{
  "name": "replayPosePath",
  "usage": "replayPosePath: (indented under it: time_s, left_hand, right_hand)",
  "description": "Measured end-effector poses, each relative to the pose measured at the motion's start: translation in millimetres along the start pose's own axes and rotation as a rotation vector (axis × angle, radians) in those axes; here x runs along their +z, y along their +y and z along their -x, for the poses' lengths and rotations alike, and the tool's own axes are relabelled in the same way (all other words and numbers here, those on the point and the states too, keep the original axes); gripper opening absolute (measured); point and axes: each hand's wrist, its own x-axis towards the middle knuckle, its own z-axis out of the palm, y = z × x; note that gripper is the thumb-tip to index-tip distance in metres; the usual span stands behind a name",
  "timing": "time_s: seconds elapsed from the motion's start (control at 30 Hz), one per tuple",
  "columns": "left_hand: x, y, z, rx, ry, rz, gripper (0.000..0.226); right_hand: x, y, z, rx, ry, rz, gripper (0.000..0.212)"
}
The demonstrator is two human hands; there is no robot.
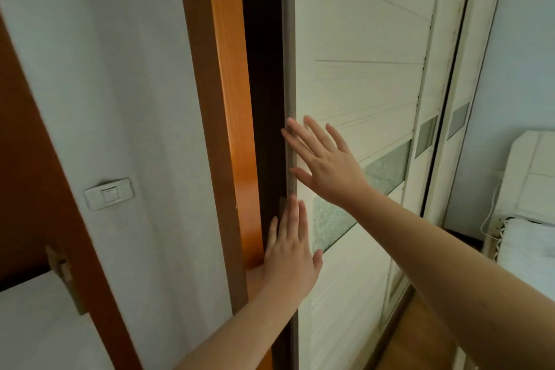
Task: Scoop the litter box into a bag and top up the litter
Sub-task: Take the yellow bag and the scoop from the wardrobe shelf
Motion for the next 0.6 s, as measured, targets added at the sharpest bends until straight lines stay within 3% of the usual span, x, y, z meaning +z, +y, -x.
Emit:
replayPosePath:
  time_s: [0.2, 0.6]
  left_hand:
    - [-5, 3, -17, 0.080, -0.062, -0.017, 0.095]
    - [48, 40, -71, 0.063, 0.049, -0.078, 0.094]
  right_hand:
    - [9, 14, 0, 0.028, -0.037, 0.010, 0.067]
    - [51, 70, 3, 0.071, -0.049, 0.028, 0.066]
